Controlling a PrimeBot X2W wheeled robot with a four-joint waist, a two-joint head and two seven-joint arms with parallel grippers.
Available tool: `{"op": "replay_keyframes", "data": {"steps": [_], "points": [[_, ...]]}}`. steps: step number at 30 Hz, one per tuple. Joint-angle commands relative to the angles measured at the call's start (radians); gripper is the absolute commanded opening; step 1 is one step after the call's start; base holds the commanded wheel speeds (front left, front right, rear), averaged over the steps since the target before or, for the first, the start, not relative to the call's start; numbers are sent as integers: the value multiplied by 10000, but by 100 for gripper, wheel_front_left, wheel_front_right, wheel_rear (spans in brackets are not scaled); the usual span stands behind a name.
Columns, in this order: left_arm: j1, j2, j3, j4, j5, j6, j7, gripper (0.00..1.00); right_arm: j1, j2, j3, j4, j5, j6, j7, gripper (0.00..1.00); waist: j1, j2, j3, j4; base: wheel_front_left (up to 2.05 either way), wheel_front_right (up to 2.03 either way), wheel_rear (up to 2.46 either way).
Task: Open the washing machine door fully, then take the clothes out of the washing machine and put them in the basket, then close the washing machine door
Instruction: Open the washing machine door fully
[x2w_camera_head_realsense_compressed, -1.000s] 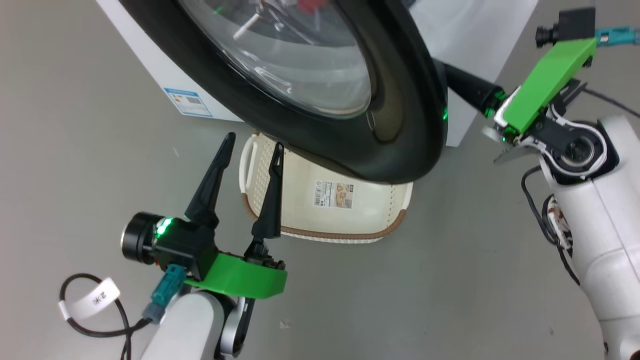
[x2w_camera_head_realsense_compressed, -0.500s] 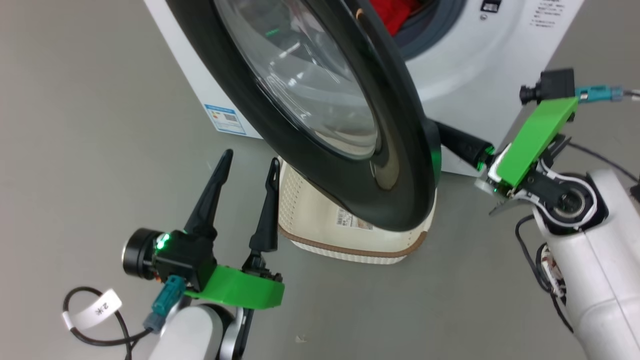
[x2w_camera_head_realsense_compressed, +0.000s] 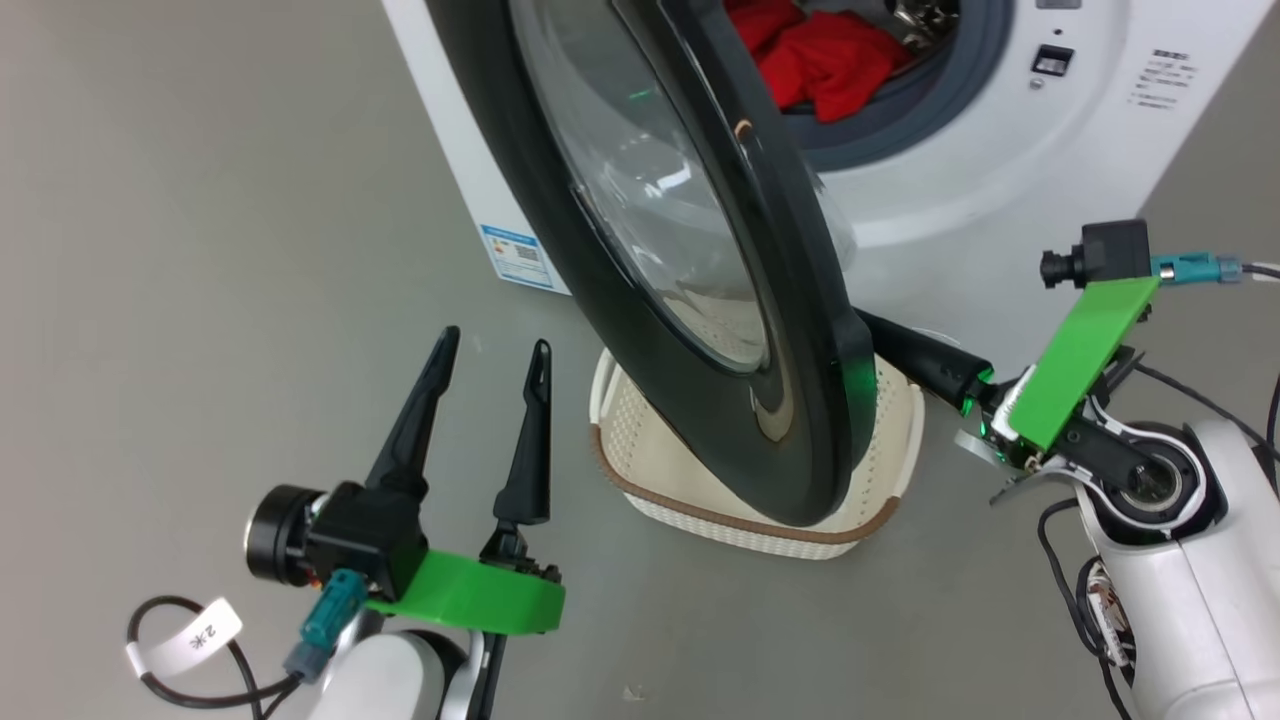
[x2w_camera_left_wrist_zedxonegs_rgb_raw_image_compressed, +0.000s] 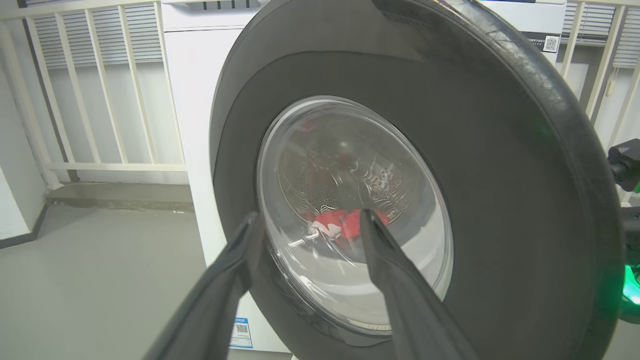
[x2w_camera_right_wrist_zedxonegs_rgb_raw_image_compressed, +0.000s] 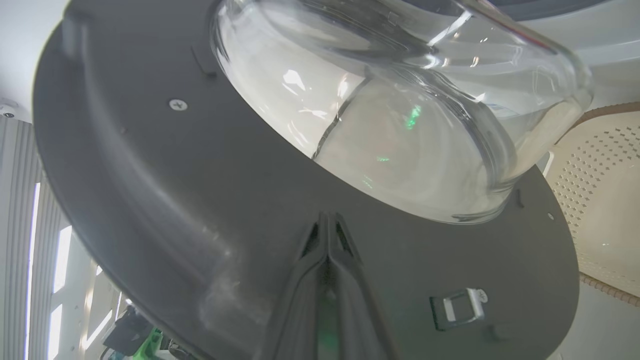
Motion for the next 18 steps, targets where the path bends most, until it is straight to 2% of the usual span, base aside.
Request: {"op": "replay_keyframes", "data": {"steps": [1, 18], "points": [[65, 175, 334, -275, -94, 80, -78, 100, 99, 254, 127, -432, -92, 77, 155, 0, 0, 0, -59, 193, 0, 0, 0], [265, 175, 369, -176, -248, 92, -78, 100, 1066, 592, -16, -1209, -166, 77, 860, 0, 0, 0, -350, 934, 0, 0, 0]]}}
